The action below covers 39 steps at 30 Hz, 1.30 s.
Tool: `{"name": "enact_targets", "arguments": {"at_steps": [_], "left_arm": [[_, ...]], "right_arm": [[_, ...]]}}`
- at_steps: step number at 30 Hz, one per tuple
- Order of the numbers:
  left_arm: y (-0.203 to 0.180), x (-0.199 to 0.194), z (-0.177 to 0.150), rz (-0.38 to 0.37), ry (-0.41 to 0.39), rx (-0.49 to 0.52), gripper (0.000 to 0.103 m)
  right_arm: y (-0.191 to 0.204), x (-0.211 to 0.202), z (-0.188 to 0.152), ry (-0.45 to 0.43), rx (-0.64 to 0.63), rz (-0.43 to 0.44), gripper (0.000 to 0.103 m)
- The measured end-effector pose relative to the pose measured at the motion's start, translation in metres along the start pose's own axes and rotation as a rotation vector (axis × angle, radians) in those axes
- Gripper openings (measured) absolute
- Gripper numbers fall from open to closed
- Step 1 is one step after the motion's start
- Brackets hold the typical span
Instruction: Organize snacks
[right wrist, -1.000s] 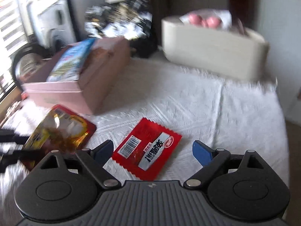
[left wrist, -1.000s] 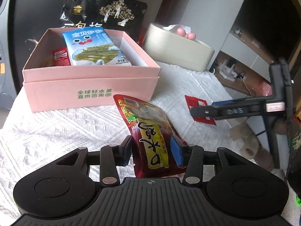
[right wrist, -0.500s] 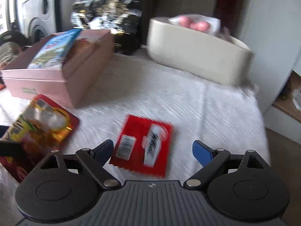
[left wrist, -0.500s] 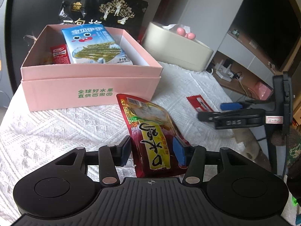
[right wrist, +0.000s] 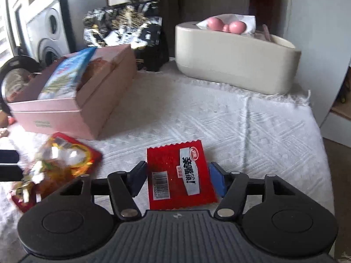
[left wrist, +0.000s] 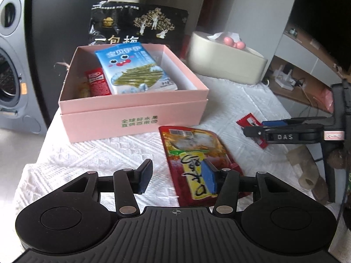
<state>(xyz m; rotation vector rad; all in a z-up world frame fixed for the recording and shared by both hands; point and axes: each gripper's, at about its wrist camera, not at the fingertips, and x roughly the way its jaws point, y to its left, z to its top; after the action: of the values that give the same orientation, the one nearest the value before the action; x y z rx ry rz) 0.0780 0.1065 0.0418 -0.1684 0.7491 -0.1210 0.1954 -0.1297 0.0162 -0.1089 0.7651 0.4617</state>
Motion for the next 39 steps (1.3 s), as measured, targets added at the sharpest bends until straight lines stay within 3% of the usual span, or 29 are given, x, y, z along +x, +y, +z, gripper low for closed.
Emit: {"name": "enact_targets", "arguments": {"at_steps": [4, 8, 11, 19, 28, 36, 39], "left_arm": [[-0.032, 0.004, 0.001, -0.011, 0.001, 0.070, 0.054], [-0.064, 0.025, -0.003, 0.111, 0.023, 0.176, 0.055], [-0.075, 0.035, -0.003, 0.166, 0.026, 0.185, 0.055], [-0.077, 0.045, 0.003, 0.173, 0.054, 0.139, 0.056], [-0.072, 0.044, 0.003, 0.161, 0.054, 0.189, 0.060], [-0.064, 0.041, 0.000, 0.161, 0.042, 0.160, 0.059], [-0.058, 0.044, 0.002, 0.124, 0.047, 0.091, 0.060]], "right_arm": [[-0.002, -0.018, -0.007, -0.025, 0.027, 0.049, 0.049], [0.001, -0.030, -0.016, -0.061, -0.001, 0.039, 0.049], [0.004, -0.027, -0.026, -0.074, -0.038, -0.008, 0.051], [-0.004, -0.024, -0.032, -0.071, -0.003, 0.021, 0.061], [-0.005, -0.024, -0.033, -0.067, 0.008, 0.026, 0.063], [-0.005, -0.023, -0.032, -0.064, 0.004, 0.025, 0.064], [-0.005, -0.023, -0.032, -0.064, 0.004, 0.025, 0.064]]}}
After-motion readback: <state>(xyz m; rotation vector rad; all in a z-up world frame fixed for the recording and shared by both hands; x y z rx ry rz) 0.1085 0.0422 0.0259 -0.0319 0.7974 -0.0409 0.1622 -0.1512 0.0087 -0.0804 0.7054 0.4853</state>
